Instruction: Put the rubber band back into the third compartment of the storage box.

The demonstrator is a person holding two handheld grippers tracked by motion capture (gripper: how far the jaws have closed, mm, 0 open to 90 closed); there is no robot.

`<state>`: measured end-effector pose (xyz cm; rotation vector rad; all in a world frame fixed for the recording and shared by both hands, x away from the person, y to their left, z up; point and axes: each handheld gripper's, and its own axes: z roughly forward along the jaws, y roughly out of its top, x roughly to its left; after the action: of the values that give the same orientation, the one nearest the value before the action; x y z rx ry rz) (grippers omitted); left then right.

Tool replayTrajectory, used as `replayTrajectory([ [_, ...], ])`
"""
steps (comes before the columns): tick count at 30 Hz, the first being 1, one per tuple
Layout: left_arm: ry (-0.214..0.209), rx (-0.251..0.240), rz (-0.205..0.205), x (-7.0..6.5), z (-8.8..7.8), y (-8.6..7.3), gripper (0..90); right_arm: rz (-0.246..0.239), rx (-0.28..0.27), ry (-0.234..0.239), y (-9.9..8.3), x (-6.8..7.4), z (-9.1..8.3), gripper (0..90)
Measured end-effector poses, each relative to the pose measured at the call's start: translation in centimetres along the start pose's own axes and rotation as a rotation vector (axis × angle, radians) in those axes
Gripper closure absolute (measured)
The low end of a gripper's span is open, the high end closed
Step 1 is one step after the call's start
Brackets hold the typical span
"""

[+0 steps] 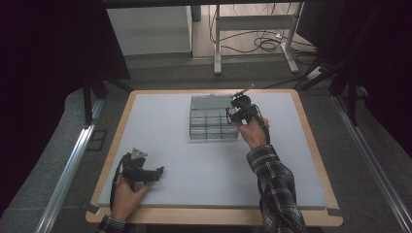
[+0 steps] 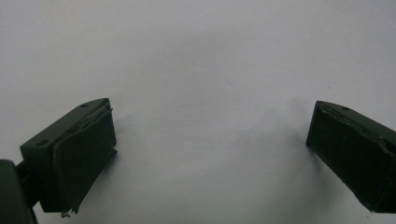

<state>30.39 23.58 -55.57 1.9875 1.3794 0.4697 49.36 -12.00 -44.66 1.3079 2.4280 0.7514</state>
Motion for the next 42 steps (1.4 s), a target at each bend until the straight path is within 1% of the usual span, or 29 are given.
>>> replayTrajectory([
  [2, 0.000, 0.002, 0.002, 0.0, 0.0, 0.0, 1.4, -0.001, -0.006, 0.005, 0.1, 0.0, 0.5, 83.7],
  [5, -0.002, -0.002, -0.003, 0.0, 0.0, 0.0, 1.4, -0.015, -0.021, -0.006, 0.1, 0.1, 1.2, 83.7],
  [12, -0.003, -0.003, -0.004, 0.0, 0.0, 0.0, 1.4, -0.019, -0.043, -0.026, 0.1, -0.1, 2.9, 83.6],
  [17, -0.002, -0.002, -0.004, 0.0, 0.0, 0.0, 1.4, -0.012, -0.045, -0.021, -0.1, -0.4, 3.8, 83.5],
  [20, -0.002, -0.003, -0.003, 0.0, 0.0, 0.0, 1.4, -0.026, -0.051, -0.031, -0.2, -0.5, 4.4, 83.4],
  [24, -0.002, -0.003, -0.004, 0.0, 0.0, 0.0, 1.4, -0.022, -0.050, -0.031, -0.3, -0.5, 5.0, 83.2],
  [30, 0.000, 0.002, 0.002, 0.0, 0.0, 0.0, 1.4, -0.047, -0.046, -0.033, -0.6, -0.5, 6.0, 82.6],
  [32, 0.000, 0.001, 0.002, 0.0, 0.0, 0.0, 1.4, -0.049, -0.052, -0.035, -0.7, -0.5, 6.2, 81.4],
  [35, 0.000, 0.001, 0.001, 0.0, 0.0, 0.0, 1.5, -0.048, -0.053, -0.039, -0.6, -0.6, 6.2, 76.0],
  [38, 0.000, 0.002, 0.002, 0.0, 0.0, 0.0, 1.4, -0.059, -0.065, -0.040, -0.6, -0.7, 6.1, 72.1],
  [42, 0.000, 0.001, 0.002, 0.0, 0.0, 0.0, 1.5, -0.062, -0.072, -0.038, -0.4, -0.5, 5.8, 69.6],
])
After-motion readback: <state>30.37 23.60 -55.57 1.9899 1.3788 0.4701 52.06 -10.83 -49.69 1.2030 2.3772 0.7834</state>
